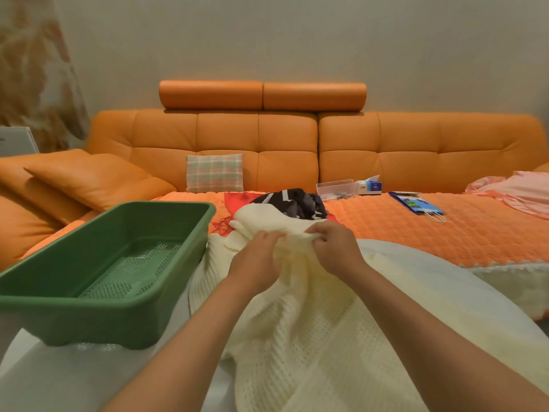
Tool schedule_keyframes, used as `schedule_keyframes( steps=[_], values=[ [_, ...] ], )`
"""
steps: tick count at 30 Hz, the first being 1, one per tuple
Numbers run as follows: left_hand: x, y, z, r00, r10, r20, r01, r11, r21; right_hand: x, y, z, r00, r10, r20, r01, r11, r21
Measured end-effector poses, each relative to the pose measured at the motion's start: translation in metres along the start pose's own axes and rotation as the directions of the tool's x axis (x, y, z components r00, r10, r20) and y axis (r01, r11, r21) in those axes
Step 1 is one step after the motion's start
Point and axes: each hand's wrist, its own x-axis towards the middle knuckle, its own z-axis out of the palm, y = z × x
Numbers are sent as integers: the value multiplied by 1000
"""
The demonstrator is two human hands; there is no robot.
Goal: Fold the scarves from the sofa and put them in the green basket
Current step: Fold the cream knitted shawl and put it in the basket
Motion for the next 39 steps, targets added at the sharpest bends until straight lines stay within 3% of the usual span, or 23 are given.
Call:
schedule_keyframes(
  steps=[3, 7, 10, 12, 16, 20, 23, 27, 29, 31, 33, 34, 37, 39],
  values=[
    [5, 15, -1, 995, 6, -96, -6, 1000, 4, -17, -18, -39, 1000, 5, -8, -3, 968, 252],
    [8, 34, -6, 994, -9, -107, 15, 998, 61, -41, -10, -71, 998, 53, -34, -38, 940, 339],
    [7, 53, -8, 983, 11, -184, -31, 994, -102, -53, 6, -83, 997, 72, -14, -70, 995, 76],
    [10, 73, -13, 968, 81, -237, -131, 971, -202, -61, 10, -90, 1000, -16, 27, 18, 998, -68],
    [18, 128, -31, 952, 245, -186, -301, 862, -407, -68, 5, -109, 966, -259, 2, 258, 964, 65],
    [14, 159, -34, 934, 354, -47, -304, 718, -626, -63, 25, -129, 971, -212, -114, 219, 974, 53],
    [4, 164, -26, 944, 327, -41, -281, 734, -619, -66, 37, -146, 921, -260, -291, 249, 965, -78],
    [-15, 153, 3, 957, 250, -149, -289, 871, -397, -76, 45, -172, 814, -338, -473, 116, 892, -437],
    [-25, 141, 23, 966, 252, -56, -257, 924, -284, -82, 54, -181, 885, -310, -348, -3, 742, -670],
    [-32, 126, 40, 964, 238, 115, -219, 963, -158, -90, 64, -181, 994, -39, -104, -70, 507, -859],
    [-35, 112, 53, 937, 203, 285, -199, 979, -42, -98, 71, -173, 982, 169, 89, 23, 362, -932],
    [-35, 107, 57, 913, 179, 366, -194, 981, 5, -100, 71, -168, 971, 184, 154, 70, 399, -914],
    [-34, 97, 70, 792, 110, 601, -251, 955, 155, -98, 66, -147, 929, 202, 309, 49, 761, -647],
    [-31, 92, 75, 721, 28, 693, -277, 927, 251, -98, 64, -133, 863, 293, 412, -10, 825, -565]
  ],
)
